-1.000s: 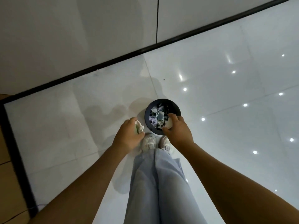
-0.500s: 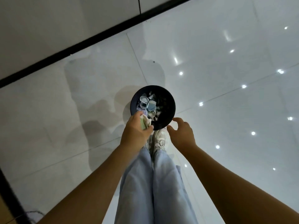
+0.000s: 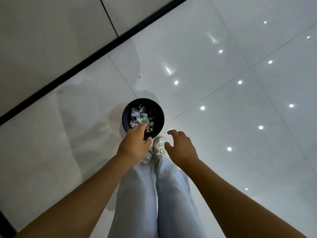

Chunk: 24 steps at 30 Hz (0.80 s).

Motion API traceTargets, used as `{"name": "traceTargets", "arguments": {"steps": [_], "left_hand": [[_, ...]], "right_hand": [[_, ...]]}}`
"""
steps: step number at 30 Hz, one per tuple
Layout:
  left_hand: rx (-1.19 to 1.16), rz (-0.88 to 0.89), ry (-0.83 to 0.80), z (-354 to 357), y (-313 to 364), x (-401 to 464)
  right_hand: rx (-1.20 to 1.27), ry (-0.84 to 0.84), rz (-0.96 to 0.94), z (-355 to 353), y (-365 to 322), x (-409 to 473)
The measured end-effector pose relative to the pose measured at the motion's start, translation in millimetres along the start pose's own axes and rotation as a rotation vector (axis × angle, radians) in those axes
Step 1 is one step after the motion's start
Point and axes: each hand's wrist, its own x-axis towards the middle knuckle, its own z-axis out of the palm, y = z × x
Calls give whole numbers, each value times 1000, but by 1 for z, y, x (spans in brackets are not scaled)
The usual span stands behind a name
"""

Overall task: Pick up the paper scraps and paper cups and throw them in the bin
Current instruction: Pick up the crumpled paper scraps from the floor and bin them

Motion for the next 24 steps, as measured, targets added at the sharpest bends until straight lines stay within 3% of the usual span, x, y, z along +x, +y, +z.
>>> {"name": "traceTargets", "arguments": {"steps": [10, 17, 24], "left_hand": [[418, 402, -132, -59, 93, -106], [653, 637, -297, -60, 141, -199], [823, 913, -400, -15, 208, -276]], "right_hand": [[-39, 214, 93, -40, -11, -161], [264, 442, 302, -15, 9, -279], [496, 656, 545, 8, 68, -383]]}}
